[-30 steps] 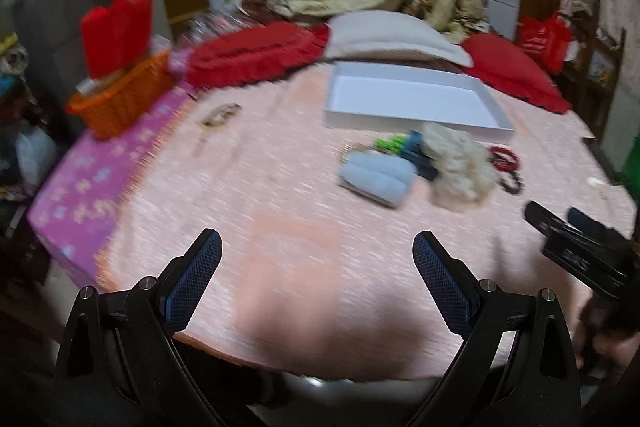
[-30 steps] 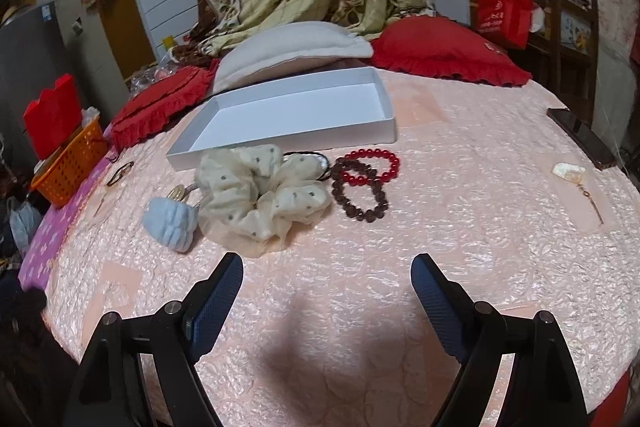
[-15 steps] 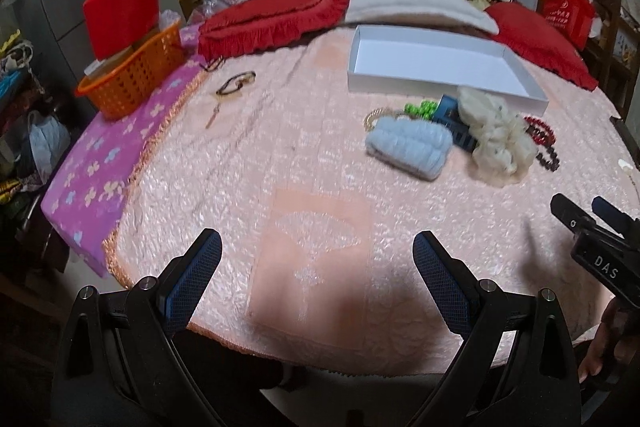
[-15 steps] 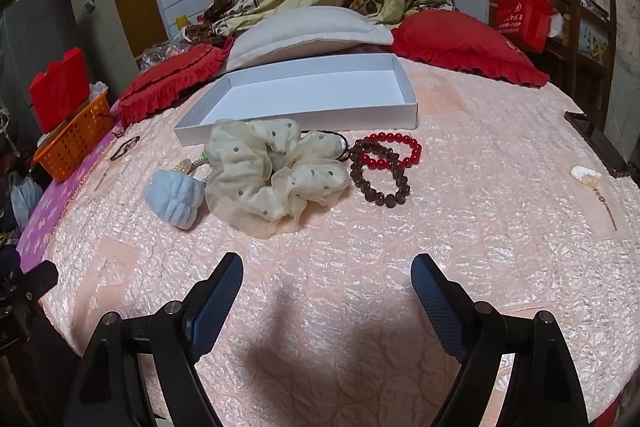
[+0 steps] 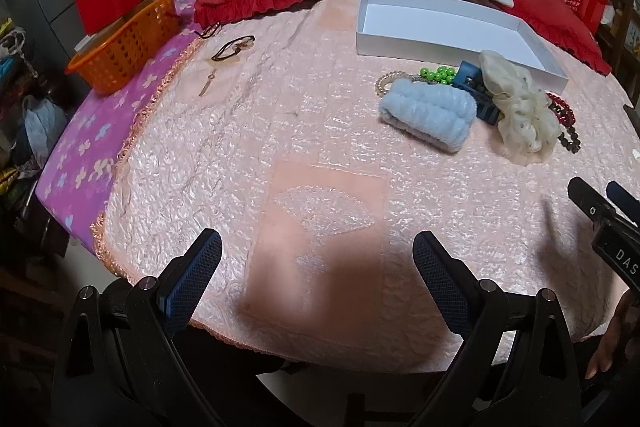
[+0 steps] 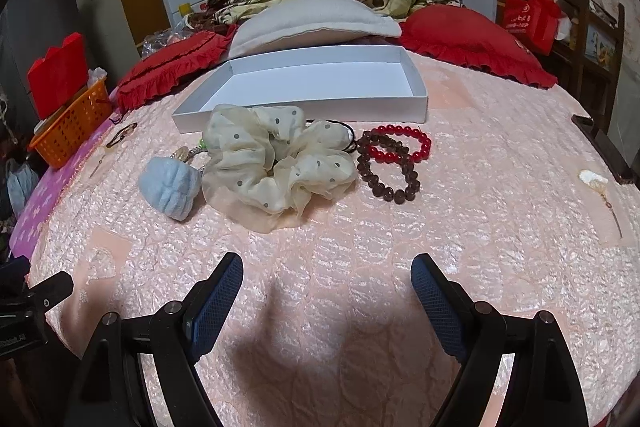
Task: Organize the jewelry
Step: 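Move both tools toward the hair accessories beside the white box, then grasp the light blue fuzzy hair tie with left tool while right tool grasps cream polka-dot scrunchie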
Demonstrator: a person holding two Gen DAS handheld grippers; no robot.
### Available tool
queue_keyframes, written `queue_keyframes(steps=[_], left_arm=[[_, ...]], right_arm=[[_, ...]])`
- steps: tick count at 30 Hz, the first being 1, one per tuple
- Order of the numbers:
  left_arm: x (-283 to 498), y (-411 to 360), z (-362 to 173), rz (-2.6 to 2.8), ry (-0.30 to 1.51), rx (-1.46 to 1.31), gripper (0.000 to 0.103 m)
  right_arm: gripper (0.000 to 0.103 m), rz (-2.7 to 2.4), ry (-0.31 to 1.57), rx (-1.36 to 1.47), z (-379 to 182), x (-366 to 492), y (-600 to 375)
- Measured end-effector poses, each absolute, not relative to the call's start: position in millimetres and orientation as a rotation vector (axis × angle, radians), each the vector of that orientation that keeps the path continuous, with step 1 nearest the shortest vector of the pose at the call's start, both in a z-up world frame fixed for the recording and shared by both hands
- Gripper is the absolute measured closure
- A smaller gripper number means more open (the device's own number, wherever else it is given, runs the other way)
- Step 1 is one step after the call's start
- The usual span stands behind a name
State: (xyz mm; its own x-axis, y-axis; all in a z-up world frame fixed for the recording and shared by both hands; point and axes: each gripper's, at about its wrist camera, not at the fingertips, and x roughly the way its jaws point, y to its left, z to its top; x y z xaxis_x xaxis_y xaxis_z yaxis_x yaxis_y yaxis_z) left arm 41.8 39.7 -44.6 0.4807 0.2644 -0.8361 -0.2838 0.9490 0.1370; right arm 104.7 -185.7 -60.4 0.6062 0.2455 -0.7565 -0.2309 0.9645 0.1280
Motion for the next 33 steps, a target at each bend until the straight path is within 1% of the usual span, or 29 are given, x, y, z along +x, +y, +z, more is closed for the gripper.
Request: queue_keyframes(steps=[4, 8, 11, 16, 24, 26, 27, 32, 33], left_arm=[[47, 46, -48, 0.323, 1.023, -0.039, 0.006], [57, 56, -43, 0.319, 1.006, -0.054, 0.006], [72, 67, -34, 0.296, 0.980, -0.079, 0.006], [108, 76, -28, 0.225, 0.966, -0.139, 0.006], [157, 63, -54, 0.090, 1.014, -0.129, 0.006], [165, 59, -62, 0.055, 1.033, -0.126, 0.010], [169, 57, -66, 0.025, 1.045, -0.133, 0.017], [181, 54, -78, -0.066, 1.074, -0.183, 0.033], [181, 53, -78, -0.079, 1.074, -0.196, 0.043]], right_arm=[[0.018, 0.299, 0.877, 0.009, -60, 111, -181], [0.022, 0.344, 0.877, 0.019, -57, 120, -177], [0.027, 0.371, 0.887, 0.052, -53, 136, -177], [0.027, 0.397, 0.900, 0.135, -48, 162, -177], [0.027, 0.446, 0.928, 0.108, -55, 190, -153], [0.027, 0.447, 0.942, 0.105, -61, 195, -150], [0.027, 0.446, 0.950, 0.104, -64, 198, -149], [0.027, 0.441, 0.973, 0.113, -76, 202, -151], [0.028, 0.443, 0.972, 0.115, -77, 202, -151]])
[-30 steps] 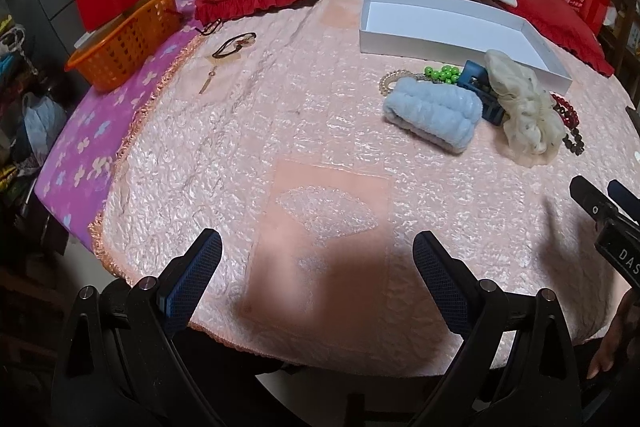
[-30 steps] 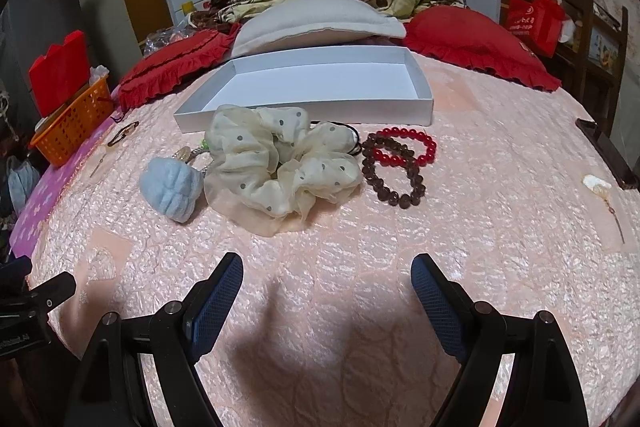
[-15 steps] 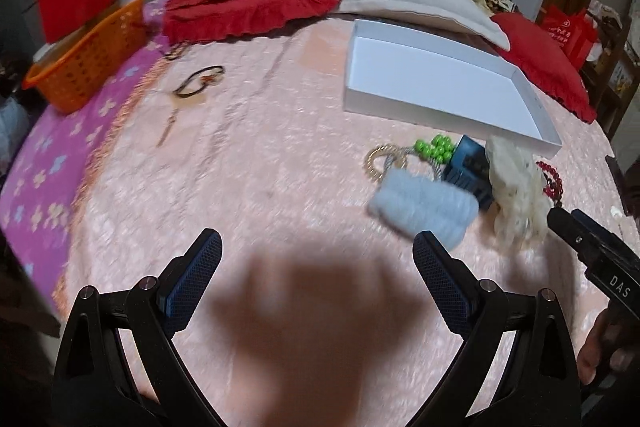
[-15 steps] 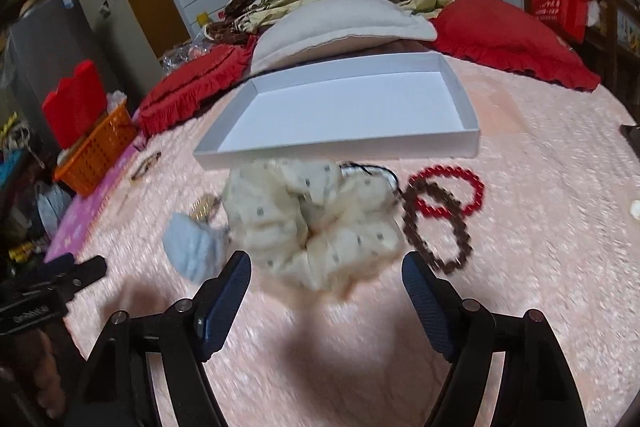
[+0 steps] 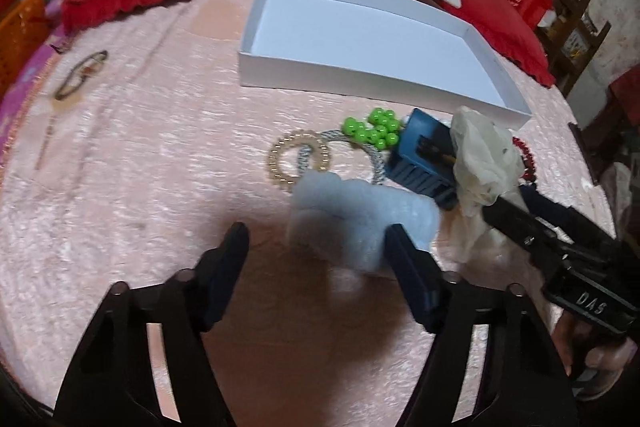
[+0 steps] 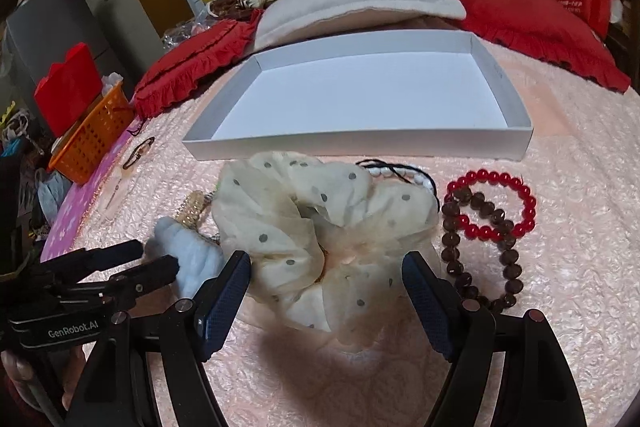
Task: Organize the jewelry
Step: 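Grasp the light blue fuzzy hair tie with left tool while right tool grasps cream polka-dot scrunchie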
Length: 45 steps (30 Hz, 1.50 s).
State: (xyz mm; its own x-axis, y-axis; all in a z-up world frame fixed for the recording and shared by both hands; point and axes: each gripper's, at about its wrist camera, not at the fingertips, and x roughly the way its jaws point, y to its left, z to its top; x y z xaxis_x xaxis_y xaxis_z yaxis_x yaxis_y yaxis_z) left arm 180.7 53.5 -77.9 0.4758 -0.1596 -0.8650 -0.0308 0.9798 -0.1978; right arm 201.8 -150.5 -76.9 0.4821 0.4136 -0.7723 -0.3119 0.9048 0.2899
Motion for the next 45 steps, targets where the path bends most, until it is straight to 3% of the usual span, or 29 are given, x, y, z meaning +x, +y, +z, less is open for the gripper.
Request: queue_keyframes(steps=[1, 3, 4, 9, 12, 23, 29, 31, 32, 33, 35, 44, 45], left_arm=[[181, 53, -78, -0.099, 1.075, -0.212, 0.059], [180, 50, -76, -0.123, 1.074, -0.237, 0.072], [180, 49, -75, -0.121, 1.070, -0.236, 0.082], [167, 49, -64, -0.129, 1.055, -0.253, 0.090], [156, 53, -51, -0.135, 1.027, -0.274, 0.091], [124, 61, -3, -0.106, 0.912, -0.259, 0.092], [115, 64, -4, -0.098, 0.911, -0.255, 0.092], [112, 65, -12, -0.095, 0.934, -0.261, 0.092], [111, 65, -15, -0.094, 0.943, -0.265, 0.092], [110, 66, -19, -0.093, 0.953, -0.271, 0.092], [109, 69, -27, -0.087, 0.970, -0.287, 0.092], [101, 67, -33, -0.079, 0.990, -0.290, 0.092], [100, 67, -31, -0.078, 0.987, -0.285, 0.092]], right_arm=[[0.031, 0.447, 0.969, 0.117, -77, 201, -150], [0.051, 0.462, 0.974, 0.121, -78, 200, -150], [0.055, 0.469, 0.976, 0.125, -79, 200, -149], [0.087, 0.518, 0.973, 0.152, -73, 196, -147], [0.096, 0.534, 0.950, 0.163, -64, 191, -148], [0.098, 0.549, 0.847, 0.202, -23, 173, -167], [0.098, 0.496, 0.871, 0.178, -30, 167, -183], [0.092, 0.446, 0.887, 0.143, -38, 164, -190], [0.078, 0.435, 0.894, 0.141, -42, 162, -194], [0.057, 0.426, 0.898, 0.147, -46, 159, -199], [0.042, 0.401, 0.876, 0.158, -48, 153, -208], [0.041, 0.352, 0.908, 0.032, -69, 166, -185], [0.049, 0.351, 0.924, 0.046, -73, 169, -186]])
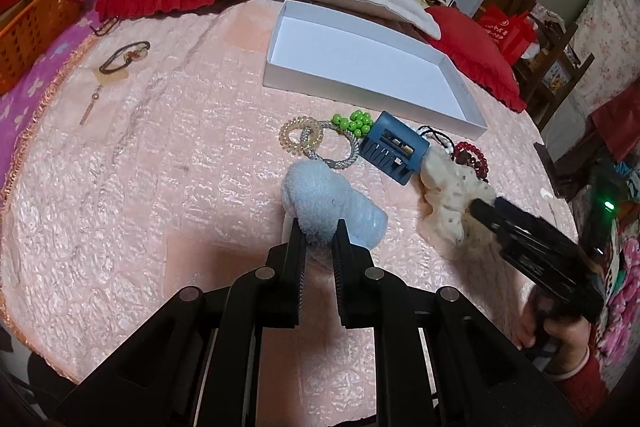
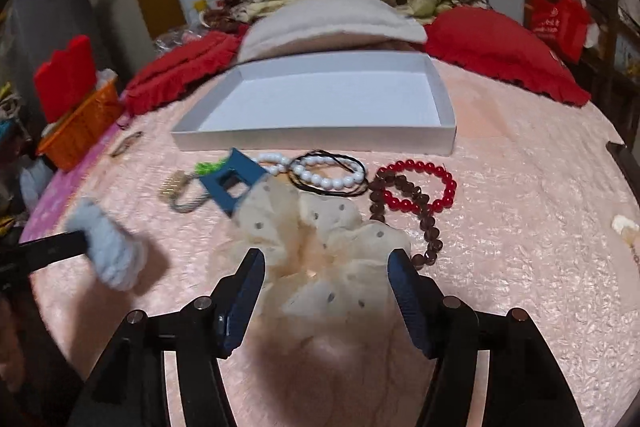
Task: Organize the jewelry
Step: 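Grasp the light blue fuzzy hair tie with left tool while right tool grasps cream polka-dot scrunchie, then carry the blue hair tie into the white box and open left tool while right tool drops the scrunchie there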
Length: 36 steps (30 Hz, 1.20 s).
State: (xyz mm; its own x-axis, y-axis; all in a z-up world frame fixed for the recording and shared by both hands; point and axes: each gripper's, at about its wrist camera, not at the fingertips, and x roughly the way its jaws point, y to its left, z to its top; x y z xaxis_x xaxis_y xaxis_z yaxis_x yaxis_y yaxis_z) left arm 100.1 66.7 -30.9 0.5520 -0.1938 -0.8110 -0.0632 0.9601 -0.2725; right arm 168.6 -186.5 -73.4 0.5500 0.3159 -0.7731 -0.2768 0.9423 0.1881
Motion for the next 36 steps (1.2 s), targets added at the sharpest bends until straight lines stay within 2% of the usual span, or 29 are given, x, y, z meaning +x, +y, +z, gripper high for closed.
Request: queue_keyframes(steps=[1, 2, 5, 13, 20, 26, 28, 29, 30, 31, 36], left_arm=[[99, 66, -28, -0.079, 0.981, -0.278, 0.092], [99, 66, -25, -0.079, 0.976, -0.274, 0.092], [101, 67, -16, -0.089, 0.962, -0.273, 0.092], [143, 71, 11, -0.129, 0.930, -0.269, 0.092], [223, 78, 27, -0.111, 0.903, -0.233, 0.092], [292, 88, 19, -0.079, 0.930, -0.251, 0.092], [304, 89, 10, -0.072, 0.946, -0.252, 0.092], [307, 90, 6, -0.073, 0.960, -0.259, 0.092], [309, 90, 0, -0.074, 0.971, -0.268, 0.092], [310, 90, -5, -0.075, 0.981, -0.277, 0.091], [299, 84, -16, -0.084, 1.004, -0.281, 0.092]], right_arm=[[0.059, 0.359, 0.934, 0.063, -76, 171, -187], [0.077, 0.372, 0.952, 0.082, -78, 174, -188], [0.097, 0.396, 0.952, 0.109, -72, 173, -192], [0.100, 0.461, 0.863, 0.205, -18, 192, -204], [0.101, 0.467, 0.755, 0.223, 36, 261, -199], [0.100, 0.486, 0.784, 0.201, 43, 306, -194], [0.091, 0.464, 0.800, 0.179, 33, 298, -205], [0.065, 0.441, 0.823, 0.170, 24, 292, -211], [0.044, 0.414, 0.841, 0.168, 13, 285, -219], [0.040, 0.392, 0.851, 0.167, 4, 276, -226], [0.040, 0.353, 0.937, 0.097, -46, 248, -234]])
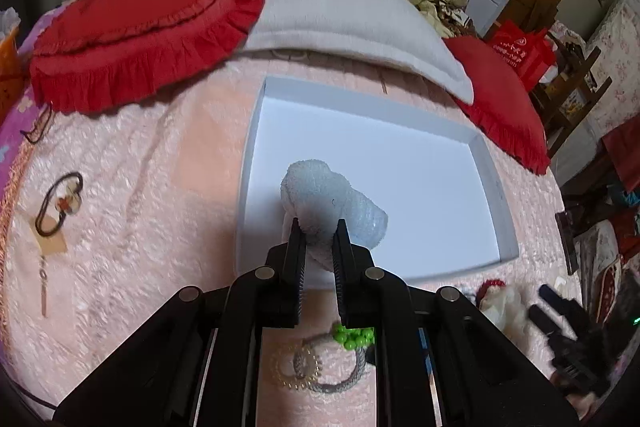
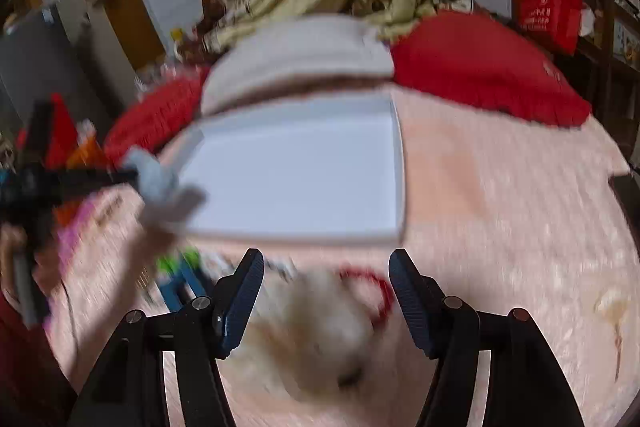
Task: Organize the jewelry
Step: 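Carry the blue hair tie into the white box and open left tool while right tool drops the scrunchie there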
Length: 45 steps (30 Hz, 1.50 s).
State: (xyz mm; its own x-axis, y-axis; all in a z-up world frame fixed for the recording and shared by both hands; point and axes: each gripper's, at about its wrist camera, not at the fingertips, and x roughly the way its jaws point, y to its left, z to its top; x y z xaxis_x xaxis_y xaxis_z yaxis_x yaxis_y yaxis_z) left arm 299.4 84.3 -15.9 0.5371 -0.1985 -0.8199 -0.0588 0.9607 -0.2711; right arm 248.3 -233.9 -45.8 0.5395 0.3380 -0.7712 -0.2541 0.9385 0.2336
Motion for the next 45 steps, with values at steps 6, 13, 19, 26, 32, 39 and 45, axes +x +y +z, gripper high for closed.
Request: queue_keyframes(steps=[6, 13, 19, 26, 32, 39, 45], left_arm=[[279, 72, -9, -0.086, 0.992, -0.218, 0.091], [273, 76, -4, -0.096, 0.991, -0.235, 0.091], [288, 80, 4, -0.092, 0.978, -0.246, 0.091], [344, 79, 11, -0.063, 0.963, -0.218, 0.092], [403, 81, -9, 0.000, 0.985, -0.182, 0.091], [432, 85, -32, 0.025, 0.993, -0.130, 0.078], [429, 95, -27, -0.009, 0.953, -0.187, 0.058]], right_arm=[[0.078, 0.368, 0.960, 0.049, -68, 244, -219], [0.101, 0.406, 0.934, 0.099, -45, 242, -222], [0.101, 0.441, 0.791, 0.160, 17, 260, -230], [0.101, 0.493, 0.741, 0.166, 57, 331, -188], [0.101, 0.501, 0.848, 0.175, 18, 399, -139], [0.101, 0.433, 0.987, 0.234, -44, 455, -132], [0.062, 0.357, 1.005, 0.309, -60, 467, -160]])
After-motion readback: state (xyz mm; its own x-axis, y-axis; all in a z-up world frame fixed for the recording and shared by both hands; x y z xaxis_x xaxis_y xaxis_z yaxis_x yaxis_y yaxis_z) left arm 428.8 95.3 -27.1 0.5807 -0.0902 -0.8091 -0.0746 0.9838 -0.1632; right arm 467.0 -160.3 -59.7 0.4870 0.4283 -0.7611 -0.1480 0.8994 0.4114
